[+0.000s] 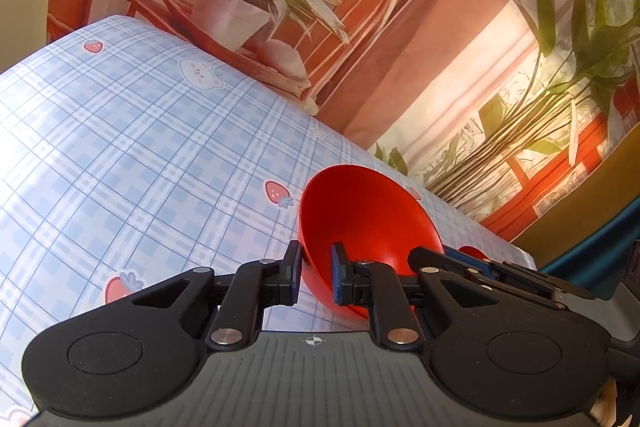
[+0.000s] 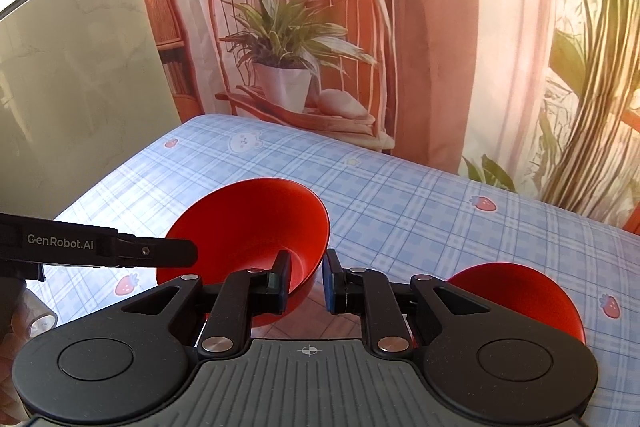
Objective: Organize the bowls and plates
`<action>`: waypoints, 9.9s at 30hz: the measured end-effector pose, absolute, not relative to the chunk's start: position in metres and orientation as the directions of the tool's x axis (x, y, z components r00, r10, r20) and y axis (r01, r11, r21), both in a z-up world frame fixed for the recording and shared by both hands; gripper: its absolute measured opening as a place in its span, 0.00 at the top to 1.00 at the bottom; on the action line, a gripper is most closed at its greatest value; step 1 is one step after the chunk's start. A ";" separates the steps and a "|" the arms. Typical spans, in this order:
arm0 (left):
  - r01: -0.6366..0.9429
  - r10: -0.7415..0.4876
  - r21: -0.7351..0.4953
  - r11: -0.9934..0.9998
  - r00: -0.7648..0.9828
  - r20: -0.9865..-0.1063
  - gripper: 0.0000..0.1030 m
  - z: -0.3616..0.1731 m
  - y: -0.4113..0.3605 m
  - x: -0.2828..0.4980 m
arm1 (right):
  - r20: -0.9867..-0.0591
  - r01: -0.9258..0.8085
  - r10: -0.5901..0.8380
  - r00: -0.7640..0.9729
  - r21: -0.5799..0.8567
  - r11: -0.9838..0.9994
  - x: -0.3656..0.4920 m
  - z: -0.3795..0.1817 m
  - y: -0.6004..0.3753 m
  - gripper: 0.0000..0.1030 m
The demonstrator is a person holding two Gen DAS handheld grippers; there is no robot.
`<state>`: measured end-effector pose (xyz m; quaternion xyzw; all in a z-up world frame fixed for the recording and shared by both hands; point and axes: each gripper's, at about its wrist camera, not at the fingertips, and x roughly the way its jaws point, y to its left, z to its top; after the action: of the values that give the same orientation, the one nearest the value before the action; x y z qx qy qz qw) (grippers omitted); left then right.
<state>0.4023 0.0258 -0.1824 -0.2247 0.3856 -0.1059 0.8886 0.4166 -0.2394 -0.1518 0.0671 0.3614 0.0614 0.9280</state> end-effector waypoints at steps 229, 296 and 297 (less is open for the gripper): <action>0.265 -0.298 -0.159 0.951 0.644 -0.705 0.41 -0.112 -0.024 0.180 | -0.597 0.291 0.018 0.802 0.417 0.861 0.126 -0.121 -0.223 0.65; 0.194 -0.167 0.010 0.981 0.871 -0.461 0.00 -0.007 0.016 0.023 | -0.439 0.336 -0.255 0.862 0.117 0.935 -0.027 -0.021 -0.147 0.00; 0.194 -0.168 0.010 0.981 0.871 -0.461 0.00 -0.007 0.015 0.023 | -0.439 0.336 -0.255 0.862 0.116 0.935 -0.027 -0.021 -0.146 0.00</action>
<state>0.0231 0.0155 -0.0065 0.0280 0.2358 -0.0934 0.9669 -0.0271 -0.1465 -0.0208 0.0947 0.2134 -0.1538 0.9601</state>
